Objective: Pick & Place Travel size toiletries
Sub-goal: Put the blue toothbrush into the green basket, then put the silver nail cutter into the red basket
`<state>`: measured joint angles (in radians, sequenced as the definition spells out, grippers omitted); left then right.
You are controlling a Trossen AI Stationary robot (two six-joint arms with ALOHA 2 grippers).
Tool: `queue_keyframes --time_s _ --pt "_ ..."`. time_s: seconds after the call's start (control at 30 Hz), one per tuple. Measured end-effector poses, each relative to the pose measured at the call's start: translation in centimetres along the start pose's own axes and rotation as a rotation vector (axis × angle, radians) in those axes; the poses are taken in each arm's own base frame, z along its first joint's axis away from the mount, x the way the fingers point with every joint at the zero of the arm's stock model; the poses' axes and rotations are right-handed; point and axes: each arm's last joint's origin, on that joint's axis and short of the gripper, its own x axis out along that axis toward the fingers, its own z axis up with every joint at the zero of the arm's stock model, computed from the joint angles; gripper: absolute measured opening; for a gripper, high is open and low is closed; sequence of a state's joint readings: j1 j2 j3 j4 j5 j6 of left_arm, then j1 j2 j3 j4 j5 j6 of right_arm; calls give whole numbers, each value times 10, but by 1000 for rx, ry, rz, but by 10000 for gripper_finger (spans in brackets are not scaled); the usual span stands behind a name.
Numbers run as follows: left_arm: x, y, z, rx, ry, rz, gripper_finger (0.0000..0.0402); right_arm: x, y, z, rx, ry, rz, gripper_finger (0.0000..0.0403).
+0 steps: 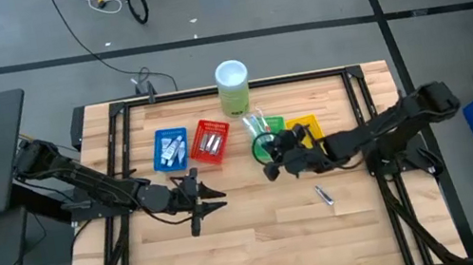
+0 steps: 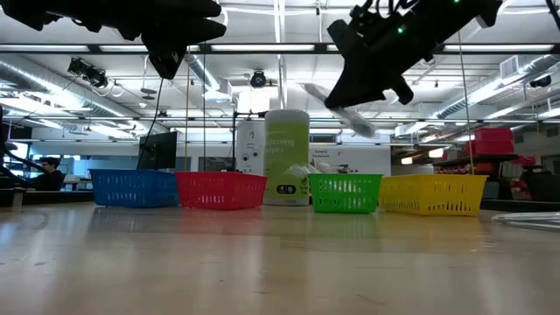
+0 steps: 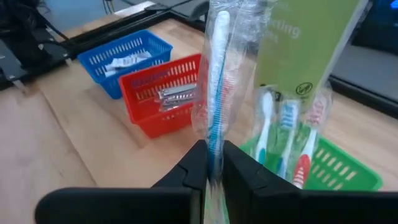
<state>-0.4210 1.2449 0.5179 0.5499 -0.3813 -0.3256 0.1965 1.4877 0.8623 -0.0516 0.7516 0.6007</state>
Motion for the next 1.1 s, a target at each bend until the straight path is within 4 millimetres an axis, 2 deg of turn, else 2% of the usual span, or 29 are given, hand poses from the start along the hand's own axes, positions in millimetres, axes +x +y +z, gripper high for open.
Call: queue_keyframes --time_s 0.13,0.33,0.53,0.7,0.9,1.1 --pt "0 0 0 0 0 0 116 12 -7 2 -12 -22 -72 36" --pt "0 0 0 0 0 0 116 49 -28 -12 -7 0 -233 36" --pt "0 0 0 0 0 0 116 78 -39 -22 32 59 -214 36" --pt "0 0 0 1 1 0 116 83 -44 -23 34 114 -172 53" --pt "0 0 0 1 1 0 116 84 -47 -24 24 129 -188 100" --pt "0 0 -1 3 6 2 116 71 -45 -9 -35 95 -147 151"
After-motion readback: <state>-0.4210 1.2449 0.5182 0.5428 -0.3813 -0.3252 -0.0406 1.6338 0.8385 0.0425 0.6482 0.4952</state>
